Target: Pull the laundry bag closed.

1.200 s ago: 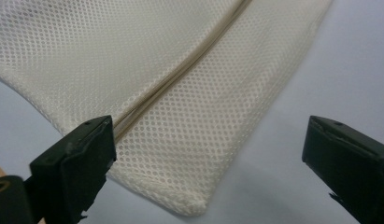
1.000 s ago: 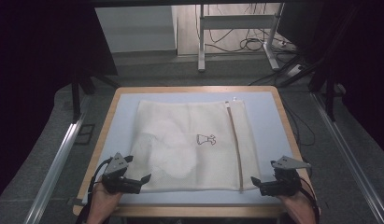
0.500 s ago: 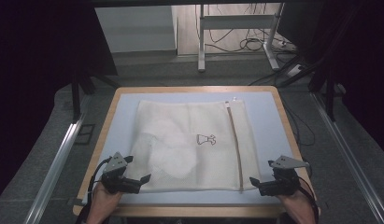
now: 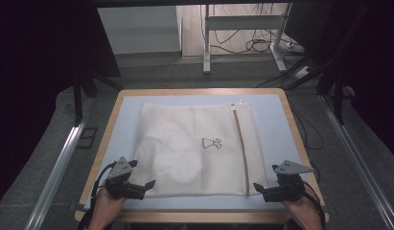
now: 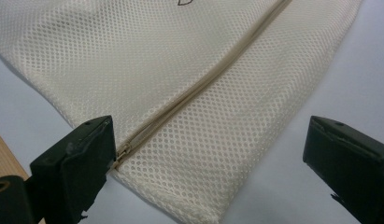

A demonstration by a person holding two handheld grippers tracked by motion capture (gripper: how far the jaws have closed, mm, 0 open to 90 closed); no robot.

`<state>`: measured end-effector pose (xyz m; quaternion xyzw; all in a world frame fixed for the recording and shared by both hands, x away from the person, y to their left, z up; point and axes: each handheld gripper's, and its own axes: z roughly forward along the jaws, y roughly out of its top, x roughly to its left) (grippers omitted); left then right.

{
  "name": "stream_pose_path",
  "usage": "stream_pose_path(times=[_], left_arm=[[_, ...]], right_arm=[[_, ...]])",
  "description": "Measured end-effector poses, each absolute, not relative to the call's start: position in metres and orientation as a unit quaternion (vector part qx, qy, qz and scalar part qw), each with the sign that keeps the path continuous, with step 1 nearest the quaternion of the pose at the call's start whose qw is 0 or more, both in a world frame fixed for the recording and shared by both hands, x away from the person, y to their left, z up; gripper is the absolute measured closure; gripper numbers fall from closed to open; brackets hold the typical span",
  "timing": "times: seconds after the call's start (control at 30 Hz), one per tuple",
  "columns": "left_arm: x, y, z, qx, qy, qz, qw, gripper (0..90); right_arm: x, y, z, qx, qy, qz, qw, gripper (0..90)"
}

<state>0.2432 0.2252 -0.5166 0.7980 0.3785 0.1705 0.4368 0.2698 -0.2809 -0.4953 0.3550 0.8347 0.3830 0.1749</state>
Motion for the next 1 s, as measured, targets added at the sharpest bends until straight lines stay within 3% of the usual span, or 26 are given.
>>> stream_pose_path(times=[0.77, 1.0], left_arm=[[0.244, 0.222, -0.519, 0.807, 0.378, 0.167, 0.422, 0.0], [0.245, 0.221, -0.520, 0.809, 0.378, 0.165, 0.419, 0.0]], right_arm=[[0.262, -0.252, -0.506, 0.310, 0.875, 0.332, 0.167, 1.8], [0.259, -0.242, -0.507, 0.289, 0.889, 0.307, 0.178, 8.1]])
